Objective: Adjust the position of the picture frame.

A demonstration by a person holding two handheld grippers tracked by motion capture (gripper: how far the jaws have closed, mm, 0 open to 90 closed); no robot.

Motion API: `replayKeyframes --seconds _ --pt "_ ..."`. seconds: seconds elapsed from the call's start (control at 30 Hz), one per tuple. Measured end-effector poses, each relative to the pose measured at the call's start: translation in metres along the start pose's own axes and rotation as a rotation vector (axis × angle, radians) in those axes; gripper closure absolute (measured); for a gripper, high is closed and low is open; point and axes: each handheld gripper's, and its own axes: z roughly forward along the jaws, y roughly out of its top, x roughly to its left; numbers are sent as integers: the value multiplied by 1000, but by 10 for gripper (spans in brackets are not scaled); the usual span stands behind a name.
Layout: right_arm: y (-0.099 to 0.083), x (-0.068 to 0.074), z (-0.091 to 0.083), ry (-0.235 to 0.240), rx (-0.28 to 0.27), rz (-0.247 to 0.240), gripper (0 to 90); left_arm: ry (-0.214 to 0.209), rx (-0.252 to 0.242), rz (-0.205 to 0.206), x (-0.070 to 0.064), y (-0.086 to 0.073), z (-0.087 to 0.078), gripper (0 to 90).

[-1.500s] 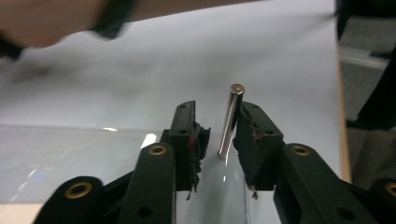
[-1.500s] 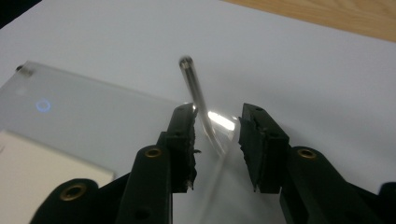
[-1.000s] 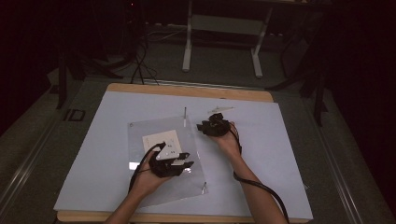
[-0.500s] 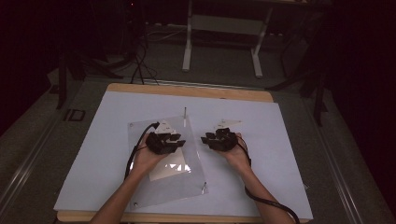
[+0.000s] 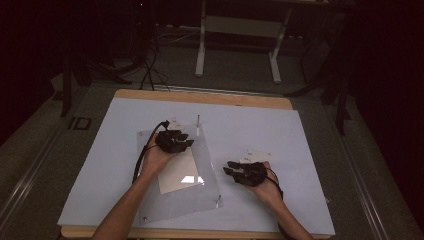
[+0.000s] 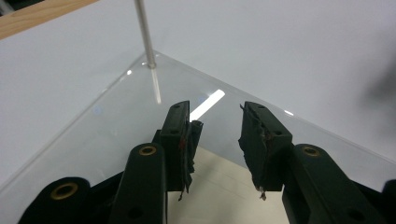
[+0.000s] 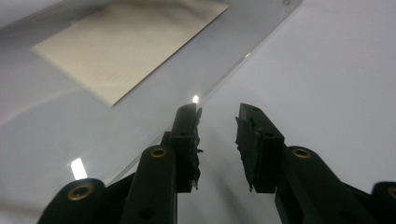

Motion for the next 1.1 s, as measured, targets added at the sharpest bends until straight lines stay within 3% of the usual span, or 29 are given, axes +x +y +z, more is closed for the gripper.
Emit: replayKeyframes --seconds 0.37,0.5,0.6,0.83,1.1 --pt "-18 28 -11 85 34 -47 760 54 17 -58 22 8 19 678" --pt "-21 37 -13 118 27 -41 767 58 15 -76 25 10 24 678" --pt "-23 47 -13 145 43 -73 781 63 42 -78 25 12 32 678" --pt "-28 50 -18 197 51 -101 786 60 35 -81 24 16 35 664" --pt "-28 58 -16 286 40 -133 749 56 41 -117 29 13 41 660"
